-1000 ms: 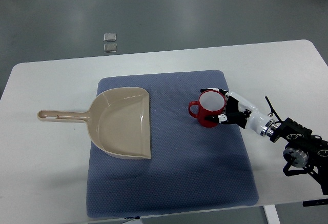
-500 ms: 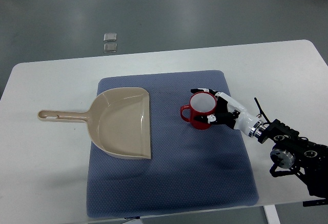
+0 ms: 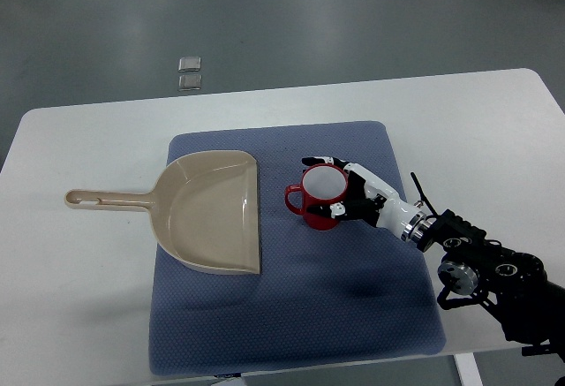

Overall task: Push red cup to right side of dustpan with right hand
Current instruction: 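Push the red mug with the right hand toward the dustpan, then hold the red mug against the dustpan's edge with the right hand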

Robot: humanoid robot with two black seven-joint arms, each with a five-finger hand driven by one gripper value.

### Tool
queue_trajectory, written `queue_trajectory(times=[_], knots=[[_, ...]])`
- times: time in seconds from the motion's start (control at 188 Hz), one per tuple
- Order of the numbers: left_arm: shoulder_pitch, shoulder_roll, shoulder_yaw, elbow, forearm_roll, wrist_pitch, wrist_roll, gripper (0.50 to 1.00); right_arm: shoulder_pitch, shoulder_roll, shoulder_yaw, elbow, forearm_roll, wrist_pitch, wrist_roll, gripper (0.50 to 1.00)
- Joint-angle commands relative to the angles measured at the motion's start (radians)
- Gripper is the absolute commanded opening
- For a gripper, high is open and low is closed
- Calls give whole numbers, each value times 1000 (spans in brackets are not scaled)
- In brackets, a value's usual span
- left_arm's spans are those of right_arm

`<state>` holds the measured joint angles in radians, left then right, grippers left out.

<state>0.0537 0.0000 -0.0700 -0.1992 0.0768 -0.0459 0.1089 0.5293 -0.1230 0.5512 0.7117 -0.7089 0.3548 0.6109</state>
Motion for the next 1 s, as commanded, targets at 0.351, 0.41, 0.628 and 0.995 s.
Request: queue_trajectory(times=[0.351,0.41,0.628,0.995], knots=[[0,0,1,-2,0,0,0,1000,2,71,-16,2,-7,-14,0,936],[0,0,1,-2,0,0,0,1000,2,72,-17,2,-7,-14,0,936],[0,0,1,-2,0,0,0,1000,14,91,-19,2,-7,-27,0,936],[0,0,-1,1,0,0,0,1000,15,111,-37,2,-7,-39,0,936]])
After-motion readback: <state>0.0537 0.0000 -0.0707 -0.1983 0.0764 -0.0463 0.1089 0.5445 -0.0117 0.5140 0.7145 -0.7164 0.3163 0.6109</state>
